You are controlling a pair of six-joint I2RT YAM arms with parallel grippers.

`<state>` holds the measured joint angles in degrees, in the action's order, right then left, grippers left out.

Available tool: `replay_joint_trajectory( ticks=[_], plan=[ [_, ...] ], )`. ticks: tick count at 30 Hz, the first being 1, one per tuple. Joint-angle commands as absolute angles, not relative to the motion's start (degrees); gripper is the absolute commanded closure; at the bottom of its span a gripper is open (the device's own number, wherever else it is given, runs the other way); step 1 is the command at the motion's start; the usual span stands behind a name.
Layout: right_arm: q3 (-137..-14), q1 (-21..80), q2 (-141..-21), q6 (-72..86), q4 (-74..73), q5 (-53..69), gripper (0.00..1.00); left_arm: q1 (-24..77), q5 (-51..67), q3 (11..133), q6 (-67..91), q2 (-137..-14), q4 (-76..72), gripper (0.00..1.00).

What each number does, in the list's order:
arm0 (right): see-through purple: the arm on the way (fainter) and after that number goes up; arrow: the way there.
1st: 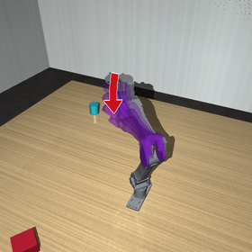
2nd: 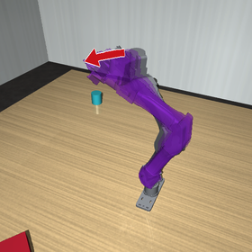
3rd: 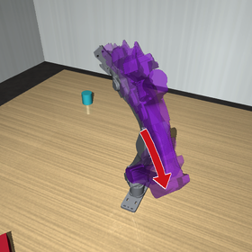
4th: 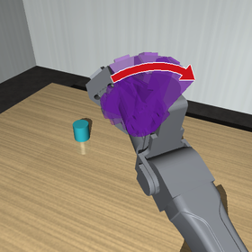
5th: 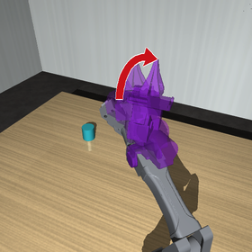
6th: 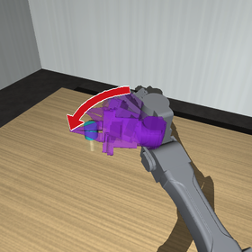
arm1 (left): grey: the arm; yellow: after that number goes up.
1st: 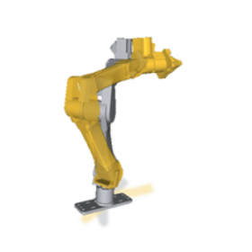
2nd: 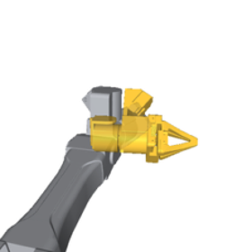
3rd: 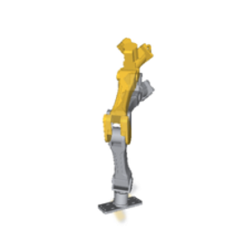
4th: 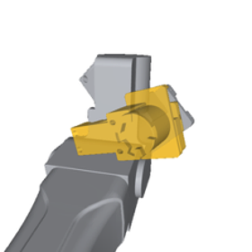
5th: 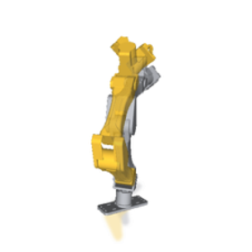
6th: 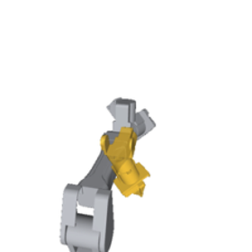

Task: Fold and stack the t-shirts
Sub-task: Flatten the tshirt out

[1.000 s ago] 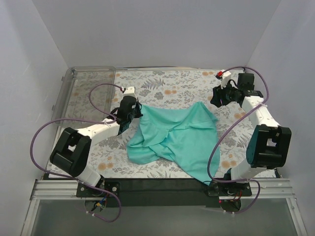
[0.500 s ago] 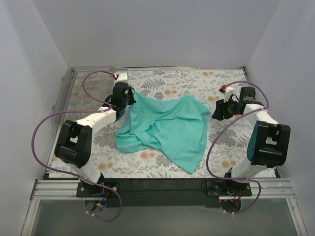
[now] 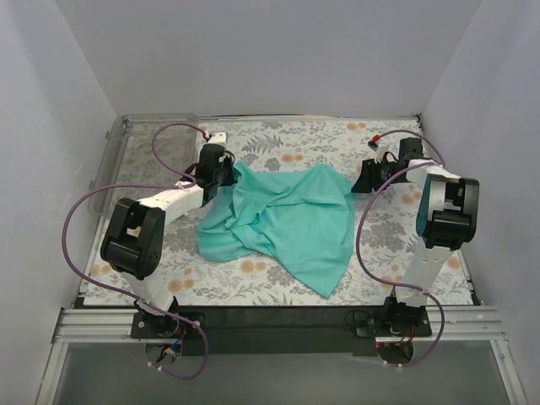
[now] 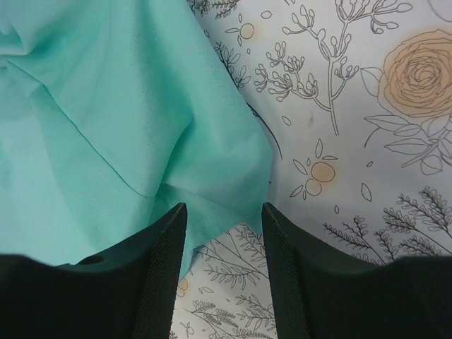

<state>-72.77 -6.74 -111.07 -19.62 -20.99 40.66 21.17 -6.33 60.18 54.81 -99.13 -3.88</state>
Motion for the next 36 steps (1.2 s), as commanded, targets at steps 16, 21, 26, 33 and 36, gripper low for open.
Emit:
replay_joint_trajectory(
  ticks=[16,21,26,33,36],
  plan=[
    [-81.65,-8.61,-107.59,-15.65,-20.22,33.69,0.99,19.34,-4.30,62.49,52.91,-95.19,-3.95,1.00],
    [-83.14,-9.49,-106.87,-7.66,-13.72,22.24,0.99,18.20,-4.22,64.33,53.26,-96.42,-4.48,1.00],
    [-85.95,-9.40,-111.35,-5.62,-14.15,18.81,0.99,18.11,-2.03,66.97,53.96,-99.31,-4.48,1.00],
    [-85.52,-9.40,-109.35,-10.10,-14.15,17.14,0.59,17.93,1.65,74.34,55.72,-104.58,-3.52,1.00],
    [-81.40,-9.49,-103.83,-16.85,-14.68,18.98,0.46,17.67,2.37,80.14,56.33,-107.91,-0.54,0.88]
  ],
)
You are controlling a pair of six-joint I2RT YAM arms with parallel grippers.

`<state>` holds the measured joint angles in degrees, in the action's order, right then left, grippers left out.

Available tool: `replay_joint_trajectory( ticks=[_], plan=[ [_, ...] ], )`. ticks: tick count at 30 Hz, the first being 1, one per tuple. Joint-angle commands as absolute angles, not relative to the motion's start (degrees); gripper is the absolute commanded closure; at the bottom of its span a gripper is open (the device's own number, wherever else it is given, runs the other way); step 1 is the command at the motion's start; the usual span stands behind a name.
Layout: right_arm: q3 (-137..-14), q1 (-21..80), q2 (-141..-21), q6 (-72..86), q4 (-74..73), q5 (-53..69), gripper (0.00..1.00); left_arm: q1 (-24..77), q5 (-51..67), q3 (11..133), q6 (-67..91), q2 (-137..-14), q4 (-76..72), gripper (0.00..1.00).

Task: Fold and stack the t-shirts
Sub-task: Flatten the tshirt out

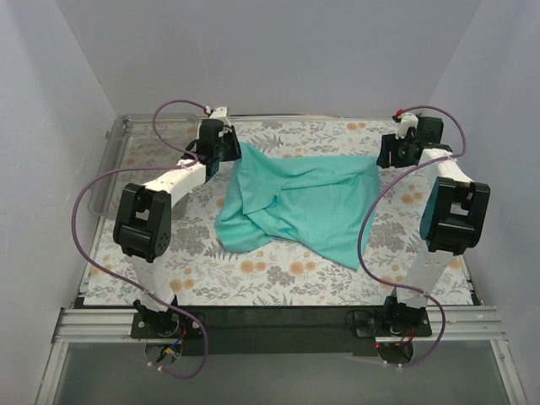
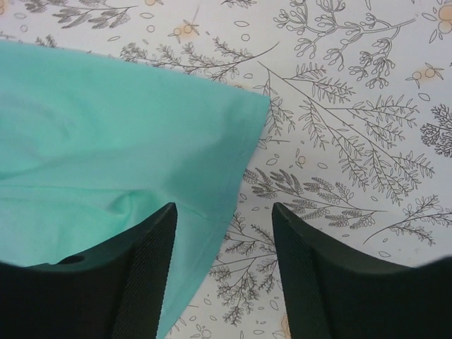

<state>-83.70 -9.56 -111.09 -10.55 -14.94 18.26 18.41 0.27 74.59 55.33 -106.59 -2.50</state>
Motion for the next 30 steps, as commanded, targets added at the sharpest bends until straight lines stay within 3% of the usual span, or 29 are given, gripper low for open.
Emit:
replay_joint_trajectory(
  ticks=[1,3,7,11,16,25,30],
  plan=[
    [-79.91,-9.41,-102.15,-19.57,-15.11,22.20,0.45,17.58,2.37,81.81,56.51,-108.63,-0.27,0.80],
    [-74.29,-9.40,-96.63,-26.61,-16.87,25.56,0.33,17.58,2.11,85.15,57.04,-109.51,2.54,0.58],
    [-66.37,-9.40,-90.01,-40.83,-27.75,39.35,0.32,17.58,2.72,86.13,57.13,-107.86,4.57,0.36],
    [-57.85,-8.18,-85.35,-58.06,-43.72,47.19,0.32,17.58,5.70,82.37,57.13,-102.42,6.68,0.36],
    [-46.61,-5.37,-78.67,-74.41,-49.30,42.91,0.34,17.67,14.93,69.74,60.99,-91.69,10.80,0.36],
    [-39.11,4.56,-72.34,-76.21,-46.94,34.81,0.37,18.81,15.04,44.93,71.71,-64.90,19.67,0.35],
    [-36.49,9.57,-71.46,-70.07,-41.76,31.38,0.37,18.90,12.30,35.96,78.30,-60.29,21.36,0.34]
  ],
)
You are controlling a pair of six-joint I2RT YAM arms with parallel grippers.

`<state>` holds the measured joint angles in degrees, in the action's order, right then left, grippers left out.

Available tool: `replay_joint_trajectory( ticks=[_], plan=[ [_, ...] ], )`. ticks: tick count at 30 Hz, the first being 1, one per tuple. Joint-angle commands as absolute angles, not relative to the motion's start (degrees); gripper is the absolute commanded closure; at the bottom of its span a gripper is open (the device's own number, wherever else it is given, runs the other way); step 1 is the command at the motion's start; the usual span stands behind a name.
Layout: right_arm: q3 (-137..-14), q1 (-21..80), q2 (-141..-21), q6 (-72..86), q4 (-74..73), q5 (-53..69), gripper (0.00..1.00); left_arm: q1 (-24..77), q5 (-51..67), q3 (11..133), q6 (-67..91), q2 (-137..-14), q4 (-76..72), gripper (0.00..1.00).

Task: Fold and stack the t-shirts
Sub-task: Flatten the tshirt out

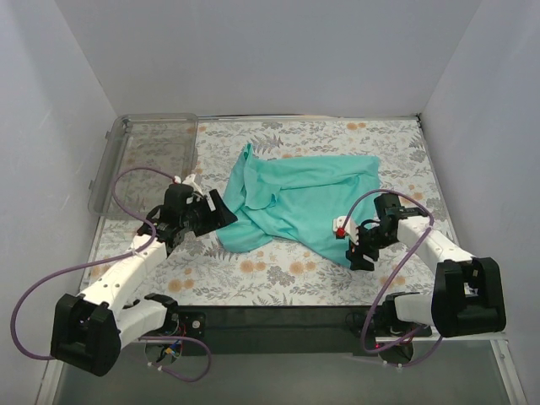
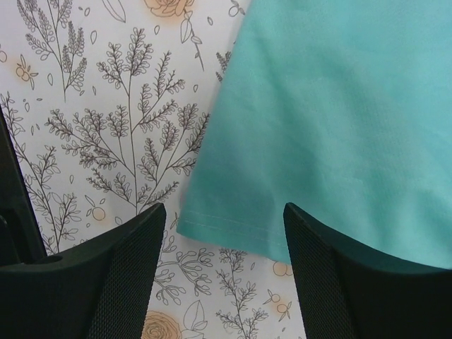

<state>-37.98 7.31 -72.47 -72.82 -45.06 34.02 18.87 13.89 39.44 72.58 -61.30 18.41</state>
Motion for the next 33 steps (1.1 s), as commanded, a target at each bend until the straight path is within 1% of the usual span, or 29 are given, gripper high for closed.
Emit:
replay_joint_trajectory(
  ticks=[1,5,9,11,14,15,17,18,19,20,21,22,23,25,26,29,33],
  plan=[
    [-36.13,10.10,-71.28,-69.27,-40.70,30.16,0.38,18.90,12.74,33.95,80.57,-61.08,21.27,0.34],
    [-34.02,11.43,-70.14,-65.22,-35.52,28.22,0.39,18.98,12.13,30.77,83.23,-62.49,20.48,0.34],
    [-32.61,11.69,-69.43,-64.16,-33.58,27.25,0.39,18.98,9.50,29.62,83.41,-63.19,19.34,0.34],
    [-32.43,11.69,-69.43,-63.29,-32.88,26.63,0.40,18.98,10.36,29.27,83.50,-64.16,18.90,0.34],
    [-31.99,11.78,-69.52,-62.32,-31.56,26.02,0.41,19.07,11.42,28.22,84.37,-66.26,16.61,0.36],
    [-31.91,11.78,-69.61,-62.14,-31.29,25.93,0.42,19.16,11.16,27.86,84.64,-67.31,15.48,0.40],
    [-31.47,11.78,-70.05,-62.31,-30.94,25.75,0.43,19.16,10.90,27.42,84.73,-68.37,14.24,0.45],
    [-31.38,11.78,-70.22,-62.40,-30.76,25.66,0.45,19.16,11.42,27.25,84.73,-68.90,12.85,0.52],
    [-31.29,11.78,-70.40,-62.40,-30.33,25.32,0.46,19.16,11.60,27.25,84.81,-69.95,12.31,0.56],
    [-31.20,11.78,-70.57,-62.40,-30.32,25.31,0.50,19.16,12.04,27.16,84.81,-70.48,11.61,0.60],
    [-31.03,11.69,-70.66,-62.40,-30.24,25.23,0.51,19.25,12.82,27.16,84.73,-70.92,10.30,0.64],
    [-31.03,11.78,-70.75,-62.32,-30.15,25.22,0.54,19.25,13.88,27.16,84.64,-71.45,9.59,0.75],
    [-30.94,11.78,-70.84,-62.40,-30.15,25.14,0.58,19.25,14.84,27.16,84.46,-71.98,8.97,0.80],
    [-30.94,11.69,-70.49,-62.32,-30.32,24.87,0.65,19.25,17.73,27.07,84.03,-72.33,6.95,0.93],
    [-30.94,11.78,-70.31,-62.14,-30.50,24.61,0.74,19.25,18.45,27.16,82.89,-72.07,6.68,1.00],
    [-32.51,11.52,-67.77,-61.61,-32.42,21.11,0.87,19.25,16.89,28.73,81.22,-68.40,10.44,1.00],
    [-37.26,5.02,-60.30,-64.24,-37.43,21.35,0.94,18.90,11.87,32.07,80.68,-55.22,22.48,1.00]
  ],
)
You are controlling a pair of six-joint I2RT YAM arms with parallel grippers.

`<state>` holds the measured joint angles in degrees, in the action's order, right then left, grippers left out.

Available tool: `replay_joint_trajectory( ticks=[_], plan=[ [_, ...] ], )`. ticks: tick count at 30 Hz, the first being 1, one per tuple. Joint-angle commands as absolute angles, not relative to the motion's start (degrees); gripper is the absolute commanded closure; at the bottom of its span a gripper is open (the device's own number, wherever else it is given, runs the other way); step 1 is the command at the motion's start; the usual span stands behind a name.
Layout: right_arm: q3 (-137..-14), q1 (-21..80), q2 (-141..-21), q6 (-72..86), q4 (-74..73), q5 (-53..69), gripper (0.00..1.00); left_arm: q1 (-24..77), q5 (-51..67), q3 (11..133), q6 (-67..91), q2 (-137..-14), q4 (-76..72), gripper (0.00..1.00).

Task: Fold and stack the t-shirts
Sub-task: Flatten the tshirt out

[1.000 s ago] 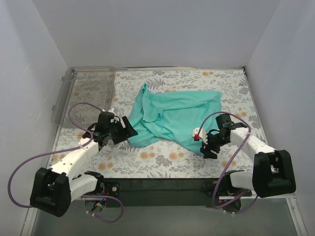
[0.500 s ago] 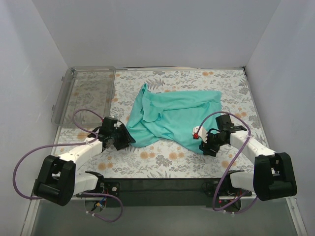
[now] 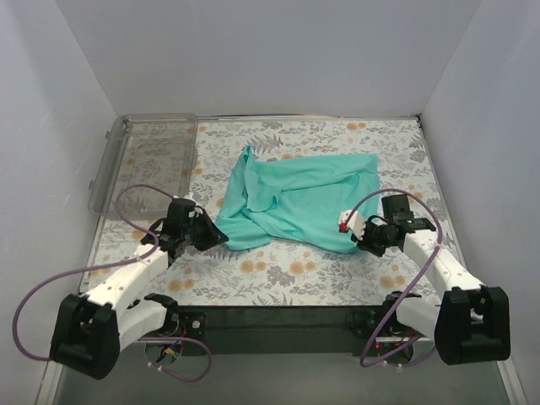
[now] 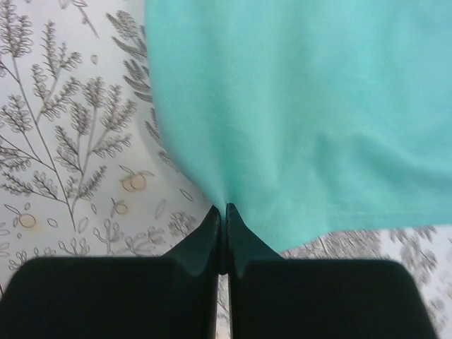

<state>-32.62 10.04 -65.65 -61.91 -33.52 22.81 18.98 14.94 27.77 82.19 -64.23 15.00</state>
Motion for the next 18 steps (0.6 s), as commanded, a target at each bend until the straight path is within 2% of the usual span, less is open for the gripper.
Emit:
replay_joint_trajectory(
  ticks=[1,5,10,18],
  plan=[
    [-38.14,3.70,-59.34,-64.77,-38.31,21.97,0.95,18.81,11.52,32.86,80.68,-53.46,24.24,1.00],
    [-43.76,-2.10,-58.36,-66.45,-44.19,26.44,0.97,18.72,12.21,34.54,82.09,-47.64,30.05,1.00],
    [-48.33,-4.48,-66.60,-58.73,-44.03,28.73,0.95,18.63,14.33,33.75,82.44,-47.72,31.29,1.00],
    [-63.96,-4.48,-91.54,-41.15,-36.31,34.37,0.96,18.02,17.40,37.61,82.97,-66.76,17.43,1.00]
  ],
)
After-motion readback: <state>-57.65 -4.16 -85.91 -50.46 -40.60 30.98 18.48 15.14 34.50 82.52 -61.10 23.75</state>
